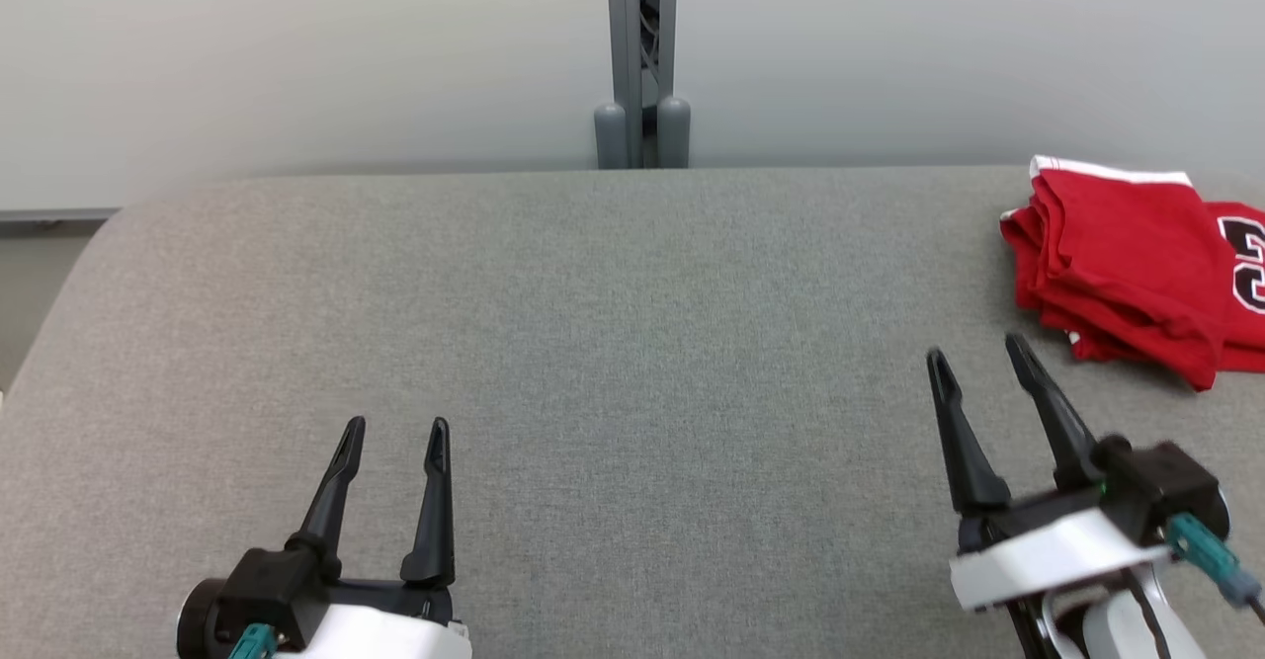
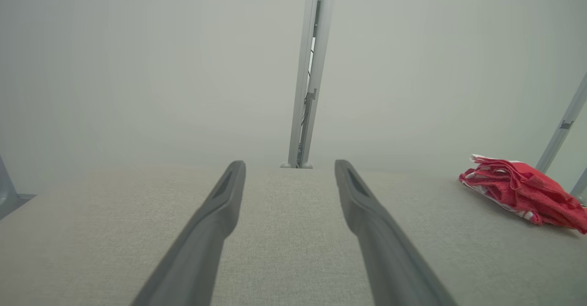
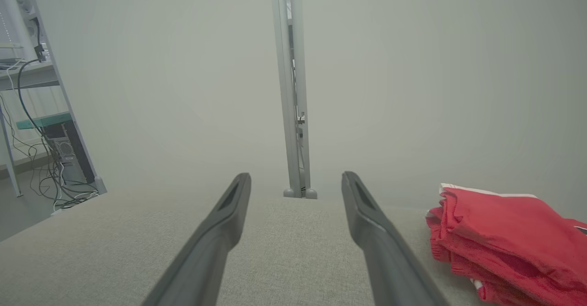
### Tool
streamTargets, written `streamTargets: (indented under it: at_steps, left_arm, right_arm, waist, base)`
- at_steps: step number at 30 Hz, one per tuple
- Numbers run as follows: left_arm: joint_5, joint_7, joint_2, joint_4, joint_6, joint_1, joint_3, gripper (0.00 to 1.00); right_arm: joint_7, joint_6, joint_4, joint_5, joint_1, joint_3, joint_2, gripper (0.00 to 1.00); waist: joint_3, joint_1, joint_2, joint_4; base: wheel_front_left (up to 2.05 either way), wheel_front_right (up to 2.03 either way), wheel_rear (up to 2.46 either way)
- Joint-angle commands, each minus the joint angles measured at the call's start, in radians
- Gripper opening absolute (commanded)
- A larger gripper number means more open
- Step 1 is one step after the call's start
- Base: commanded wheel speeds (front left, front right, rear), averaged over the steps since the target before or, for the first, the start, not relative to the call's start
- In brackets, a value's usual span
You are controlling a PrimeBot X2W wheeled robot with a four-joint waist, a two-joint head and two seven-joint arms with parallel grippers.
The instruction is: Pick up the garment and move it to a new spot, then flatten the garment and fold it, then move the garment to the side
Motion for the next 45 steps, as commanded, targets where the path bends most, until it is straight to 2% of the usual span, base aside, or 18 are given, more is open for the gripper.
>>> streamTargets:
  at_steps: [1,6,12,26,27,31,45]
  left_arm:
    - [0.004,-0.004,-0.001,-0.009,0.001,0.007,0.006,1.0]
    - [0.017,-0.004,-0.006,-0.034,-0.008,0.053,0.036,1.0]
    - [0.043,-0.004,-0.012,-0.028,-0.022,0.095,0.063,1.0]
    - [0.068,-0.004,-0.015,-0.01,-0.031,0.08,0.078,1.0]
    - [0.064,0.0,-0.017,-0.01,-0.033,0.092,0.074,0.0]
    - [0.06,0.005,-0.022,0.025,-0.033,0.104,0.069,0.0]
    - [-0.198,0.048,-0.01,0.08,-0.061,0.033,0.092,0.0]
  right_arm:
    - [-0.005,0.0,-0.007,0.008,0.016,-0.008,0.0,1.0]
    - [-0.005,0.0,-0.038,0.007,0.101,-0.04,0.01,1.0]
    - [-0.005,0.0,-0.049,0.005,0.164,-0.024,0.013,1.0]
    - [-0.005,0.0,-0.051,0.018,0.176,-0.036,0.015,1.0]
    - [0.0,0.0,-0.05,0.017,0.168,-0.033,0.018,0.0]
    - [0.004,0.0,-0.019,0.021,0.185,-0.028,0.025,0.0]
    - [0.067,0.0,0.034,0.276,0.118,-0.054,0.011,0.0]
  waist:
    - [-0.015,0.0,0.0,0.007]
    - [-0.028,0.0,0.0,0.006]
    - [-0.038,0.0,0.0,-0.008]
    - [-0.034,0.0,0.0,-0.003]
    - [-0.034,0.0,0.0,-0.003]
    - [-0.034,0.0,0.0,-0.003]
    - [-0.033,0.0,0.0,-0.008]
  base:
    - [0.0,0.0,0.0]
    - [0.0,0.0,0.0]
    - [0.0,0.0,0.0]
    - [0.0,0.0,0.0]
    - [0.0,0.0,0.0]
    - [0.0,0.0,0.0]
    - [0.0,0.0,0.0]
